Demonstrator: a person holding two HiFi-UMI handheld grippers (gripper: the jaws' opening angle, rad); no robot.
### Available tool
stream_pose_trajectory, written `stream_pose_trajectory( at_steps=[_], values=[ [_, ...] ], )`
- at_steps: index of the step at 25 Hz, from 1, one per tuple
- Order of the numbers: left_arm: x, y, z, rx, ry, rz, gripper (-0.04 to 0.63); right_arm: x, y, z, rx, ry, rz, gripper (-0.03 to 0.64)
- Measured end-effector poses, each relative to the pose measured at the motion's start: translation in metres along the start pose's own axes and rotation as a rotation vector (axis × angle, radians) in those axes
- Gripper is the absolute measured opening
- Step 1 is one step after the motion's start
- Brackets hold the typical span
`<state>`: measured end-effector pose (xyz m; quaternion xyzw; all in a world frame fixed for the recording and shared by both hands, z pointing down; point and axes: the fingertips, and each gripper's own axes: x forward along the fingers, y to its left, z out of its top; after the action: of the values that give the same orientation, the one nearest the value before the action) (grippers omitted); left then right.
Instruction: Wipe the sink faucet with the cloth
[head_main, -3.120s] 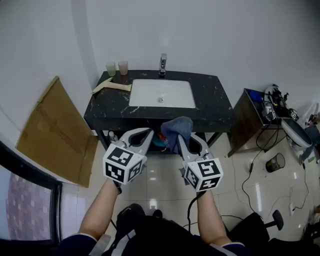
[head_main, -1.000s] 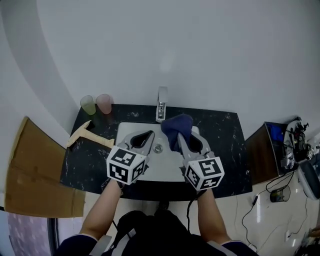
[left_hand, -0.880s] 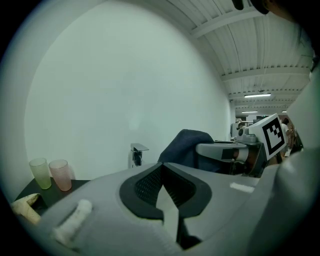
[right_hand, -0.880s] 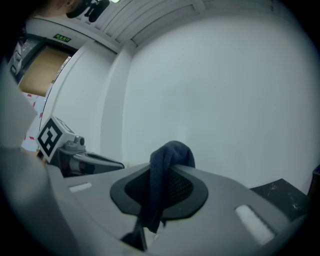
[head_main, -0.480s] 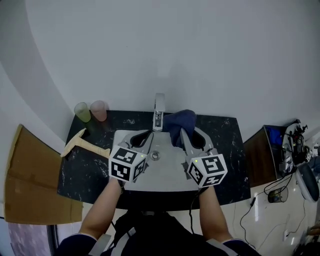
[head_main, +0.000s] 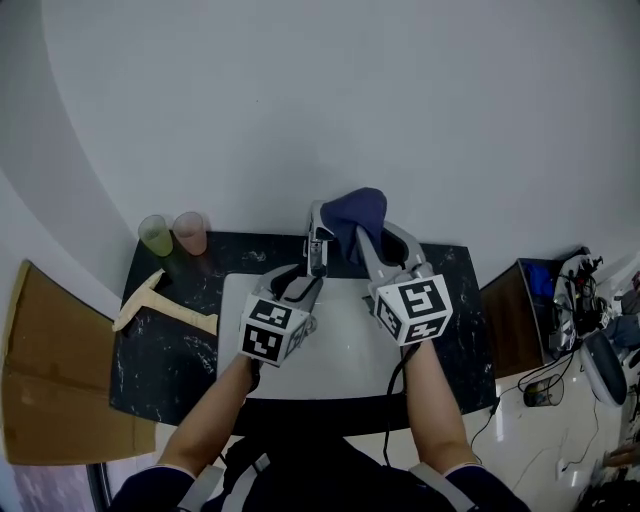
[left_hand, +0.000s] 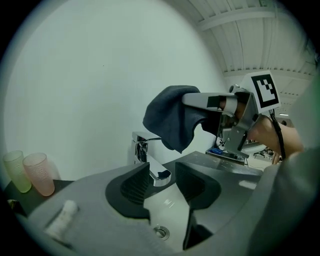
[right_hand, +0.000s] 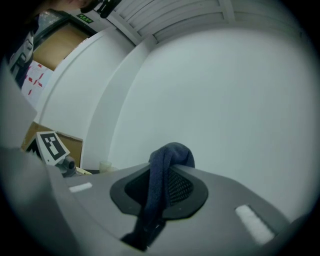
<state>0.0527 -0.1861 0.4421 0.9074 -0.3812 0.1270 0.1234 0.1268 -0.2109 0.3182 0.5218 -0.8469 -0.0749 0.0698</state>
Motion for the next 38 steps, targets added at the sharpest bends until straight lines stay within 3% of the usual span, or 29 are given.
stream_pose_trajectory(
  at_steps=[7, 10, 14, 17, 23, 32, 38],
  values=[
    [0.01, -0.001, -0.01, -0.015, 0.021, -0.03, 0.167, 0.046, 0.037, -0.034, 0.018, 0.134, 0.283, 0.048],
    [0.015, -0.001, -0.014, -0.019, 0.031, -0.039, 0.167, 0.058, 0.052, -0.05, -0.033, 0.217, 0.397, 0.048],
    [0.019, -0.001, -0.016, 0.005, 0.031, -0.046, 0.166, 0.072, 0.059, -0.061, -0.118, 0.294, 0.48, 0.048],
    [0.021, -0.002, -0.016, 0.0, 0.027, -0.054, 0.166, 0.083, 0.053, -0.062, -0.123, 0.336, 0.512, 0.047],
    [0.021, -0.002, -0.016, -0.006, 0.022, -0.059, 0.164, 0.109, 0.03, -0.066, -0.091, 0.368, 0.477, 0.048],
    [0.021, 0.003, -0.017, -0.019, 0.031, -0.044, 0.14, 0.111, -0.018, -0.083, 0.184, 0.268, 0.228, 0.044],
    [0.022, 0.003, -0.016, -0.007, 0.039, -0.043, 0.141, 0.097, -0.02, -0.114, 0.329, 0.277, 0.198, 0.043]
  ],
)
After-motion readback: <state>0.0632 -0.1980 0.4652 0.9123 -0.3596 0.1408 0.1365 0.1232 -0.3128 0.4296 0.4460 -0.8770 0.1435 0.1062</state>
